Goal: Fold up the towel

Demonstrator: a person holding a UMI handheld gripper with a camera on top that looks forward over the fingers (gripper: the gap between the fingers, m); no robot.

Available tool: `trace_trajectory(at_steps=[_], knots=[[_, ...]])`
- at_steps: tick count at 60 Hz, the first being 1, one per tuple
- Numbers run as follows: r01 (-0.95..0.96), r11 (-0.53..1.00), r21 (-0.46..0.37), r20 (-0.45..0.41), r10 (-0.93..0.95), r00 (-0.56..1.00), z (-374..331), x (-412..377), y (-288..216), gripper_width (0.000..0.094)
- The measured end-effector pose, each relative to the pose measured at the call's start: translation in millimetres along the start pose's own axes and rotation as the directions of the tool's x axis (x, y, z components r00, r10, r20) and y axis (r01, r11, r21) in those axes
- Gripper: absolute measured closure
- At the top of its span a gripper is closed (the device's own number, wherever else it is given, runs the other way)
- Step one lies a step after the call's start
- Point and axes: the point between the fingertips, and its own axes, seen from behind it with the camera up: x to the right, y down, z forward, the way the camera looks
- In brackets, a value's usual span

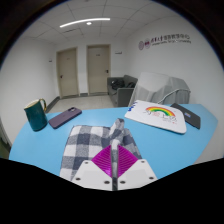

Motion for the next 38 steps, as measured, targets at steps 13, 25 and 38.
trace_trajectory(at_steps=[13,25,38], knots=[[-0.045,0.998,-0.041,-0.071,0.042,0.997,-36,3,-6,0.0122],[-0.102,0.994,-0.042,-0.088,0.098,0.991,-135,-13,-9,0.0106],[-0.173,0.983,-0.054,-0.011,0.173,0.985,-238,-47,1,0.0109]])
